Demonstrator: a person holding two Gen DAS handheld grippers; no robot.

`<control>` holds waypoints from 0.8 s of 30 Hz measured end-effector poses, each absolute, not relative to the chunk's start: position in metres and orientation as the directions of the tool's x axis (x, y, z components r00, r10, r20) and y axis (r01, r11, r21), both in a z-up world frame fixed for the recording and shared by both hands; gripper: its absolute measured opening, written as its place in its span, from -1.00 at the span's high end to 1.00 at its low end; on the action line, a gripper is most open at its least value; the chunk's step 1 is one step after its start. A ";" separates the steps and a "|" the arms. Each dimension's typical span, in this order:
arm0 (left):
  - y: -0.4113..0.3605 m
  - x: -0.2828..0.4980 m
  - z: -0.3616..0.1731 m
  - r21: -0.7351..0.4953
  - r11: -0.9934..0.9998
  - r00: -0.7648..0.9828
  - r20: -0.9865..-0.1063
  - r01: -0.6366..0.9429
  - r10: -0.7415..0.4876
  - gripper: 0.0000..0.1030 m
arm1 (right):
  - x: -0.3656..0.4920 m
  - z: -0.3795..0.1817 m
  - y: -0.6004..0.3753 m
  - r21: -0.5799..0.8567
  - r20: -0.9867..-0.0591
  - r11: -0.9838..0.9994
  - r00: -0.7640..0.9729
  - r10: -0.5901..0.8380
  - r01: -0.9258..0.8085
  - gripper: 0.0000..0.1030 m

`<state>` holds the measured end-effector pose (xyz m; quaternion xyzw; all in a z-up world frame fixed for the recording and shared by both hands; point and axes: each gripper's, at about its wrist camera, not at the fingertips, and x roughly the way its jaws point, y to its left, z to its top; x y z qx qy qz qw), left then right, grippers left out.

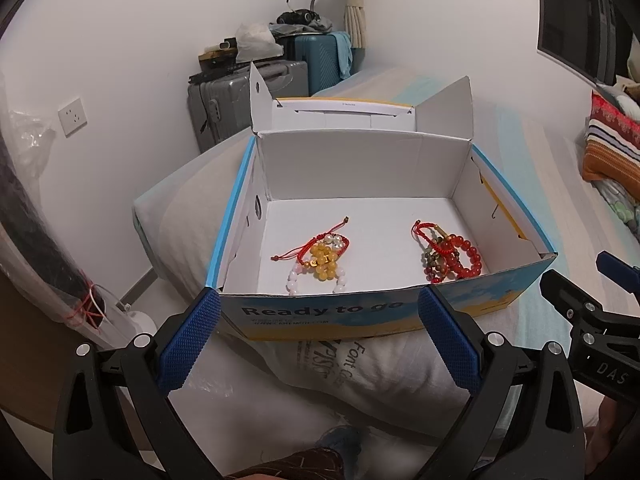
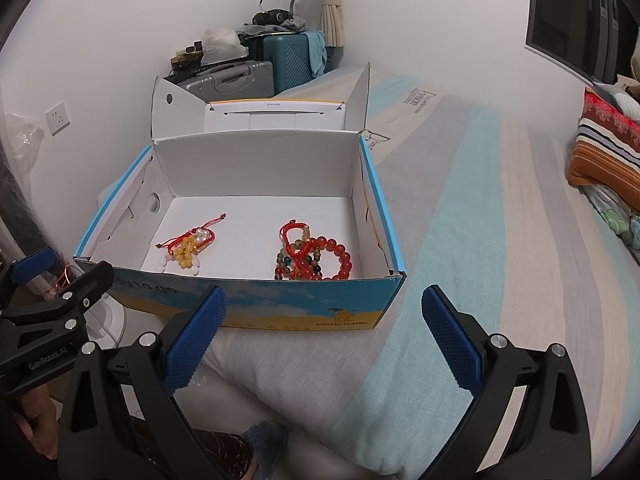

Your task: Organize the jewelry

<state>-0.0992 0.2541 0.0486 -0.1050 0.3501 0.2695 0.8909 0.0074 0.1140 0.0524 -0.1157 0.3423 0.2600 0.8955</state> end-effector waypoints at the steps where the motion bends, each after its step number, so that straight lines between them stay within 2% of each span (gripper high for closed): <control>1: 0.254 -0.100 0.049 0.001 0.833 0.610 -0.680 -0.553 0.406 -0.89 | 0.008 0.052 0.113 -0.030 -0.674 0.838 0.630 0.386 -0.545 -0.83; 24: 0.252 -0.098 0.049 -0.016 0.840 0.620 -0.682 -0.542 0.387 -0.89 | 0.008 0.052 0.112 -0.027 -0.676 0.837 0.627 0.387 -0.546 -0.83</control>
